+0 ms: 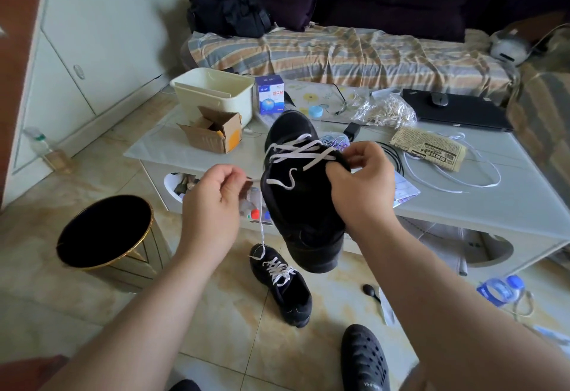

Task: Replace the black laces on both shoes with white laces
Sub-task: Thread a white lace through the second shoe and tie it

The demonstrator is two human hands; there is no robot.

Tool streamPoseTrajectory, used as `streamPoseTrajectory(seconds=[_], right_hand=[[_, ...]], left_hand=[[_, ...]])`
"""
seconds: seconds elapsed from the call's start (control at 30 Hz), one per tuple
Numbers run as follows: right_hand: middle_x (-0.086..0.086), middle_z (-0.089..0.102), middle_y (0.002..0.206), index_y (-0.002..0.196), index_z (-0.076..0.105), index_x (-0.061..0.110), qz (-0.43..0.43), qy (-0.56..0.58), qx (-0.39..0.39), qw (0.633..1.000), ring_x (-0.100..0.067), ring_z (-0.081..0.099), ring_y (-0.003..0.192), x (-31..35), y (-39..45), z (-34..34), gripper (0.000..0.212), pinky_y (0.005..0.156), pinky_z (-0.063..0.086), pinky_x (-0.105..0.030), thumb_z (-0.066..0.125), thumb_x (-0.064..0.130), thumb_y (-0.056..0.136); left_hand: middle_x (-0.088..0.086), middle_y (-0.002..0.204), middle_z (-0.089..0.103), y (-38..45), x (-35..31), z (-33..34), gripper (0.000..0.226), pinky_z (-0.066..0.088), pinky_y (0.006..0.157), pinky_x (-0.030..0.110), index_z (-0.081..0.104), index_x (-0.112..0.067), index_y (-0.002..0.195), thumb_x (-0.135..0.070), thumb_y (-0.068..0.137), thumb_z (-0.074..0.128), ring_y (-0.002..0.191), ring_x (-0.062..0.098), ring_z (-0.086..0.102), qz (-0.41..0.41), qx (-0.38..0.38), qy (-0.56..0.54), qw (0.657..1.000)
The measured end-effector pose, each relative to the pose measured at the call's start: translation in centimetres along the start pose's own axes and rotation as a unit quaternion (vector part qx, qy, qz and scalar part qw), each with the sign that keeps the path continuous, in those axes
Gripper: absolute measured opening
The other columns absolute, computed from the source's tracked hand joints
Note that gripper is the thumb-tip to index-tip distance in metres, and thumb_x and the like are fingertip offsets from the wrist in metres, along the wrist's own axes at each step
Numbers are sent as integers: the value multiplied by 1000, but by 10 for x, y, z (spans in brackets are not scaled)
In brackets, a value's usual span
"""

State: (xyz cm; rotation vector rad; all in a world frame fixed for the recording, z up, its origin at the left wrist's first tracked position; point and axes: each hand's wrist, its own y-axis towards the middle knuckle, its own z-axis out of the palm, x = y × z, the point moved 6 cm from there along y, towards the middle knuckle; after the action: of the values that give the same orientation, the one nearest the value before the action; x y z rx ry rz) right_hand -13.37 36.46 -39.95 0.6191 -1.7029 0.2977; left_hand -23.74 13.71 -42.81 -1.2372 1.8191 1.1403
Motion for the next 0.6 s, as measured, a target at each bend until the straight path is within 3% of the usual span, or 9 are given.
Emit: streamPoseTrajectory(seconds=[0.13, 0.27, 0.33, 0.47, 0.53, 0.6], right_hand=[[19, 67, 78, 88, 67, 30, 18, 32, -15, 999, -12, 66, 76, -3, 10, -8, 14, 74, 58, -39, 70, 17, 82], [18, 61, 64, 86, 70, 25, 33, 71, -1, 997, -9, 57, 60, -6, 10, -3, 14, 59, 52, -28, 71, 12, 83], [16, 61, 65, 87, 72, 24, 44, 85, 20, 995, -10, 56, 60, -7, 7, 3, 14, 59, 52, -27, 71, 10, 85], [-13, 71, 96, 89, 77, 32, 49, 123, 60, 989, -24, 67, 72, -7, -1, 12, 21, 80, 63, -54, 72, 12, 87], [-20, 70, 106, 92, 78, 31, 49, 151, 86, 984, -35, 72, 81, -6, -5, 14, 22, 84, 61, -59, 71, 10, 90], [-27, 68, 111, 96, 79, 25, 51, 182, 124, 974, -33, 73, 83, -4, -9, 19, 21, 89, 60, -59, 69, 7, 93]], left_hand=[[-13, 92, 74, 15, 41, -11, 22, 61, 91, 52, 61, -37, 94, -33, 110, 47, 94, 15, 74, -96, -47, -94, 990], [-4, 93, 70, 10, 52, -10, 26, 58, 72, 38, 61, -25, 93, -27, 113, 43, 89, 24, 69, -198, -79, -198, 957], [-2, 89, 73, 7, 50, -3, 26, 56, 73, 37, 63, -19, 95, -25, 113, 45, 84, 22, 70, -230, -26, -224, 947], [4, 95, 81, -5, 48, 16, 24, 53, 86, 47, 69, -16, 95, -30, 109, 55, 89, 28, 70, -298, 140, -201, 922], [9, 105, 80, -14, 53, 27, 42, 52, 87, 47, 70, -15, 98, -48, 109, 47, 92, 31, 70, -358, 186, -197, 893], [7, 113, 79, -21, 57, 36, 70, 54, 90, 46, 70, -13, 112, -72, 103, 32, 102, 33, 72, -419, 232, -212, 852]])
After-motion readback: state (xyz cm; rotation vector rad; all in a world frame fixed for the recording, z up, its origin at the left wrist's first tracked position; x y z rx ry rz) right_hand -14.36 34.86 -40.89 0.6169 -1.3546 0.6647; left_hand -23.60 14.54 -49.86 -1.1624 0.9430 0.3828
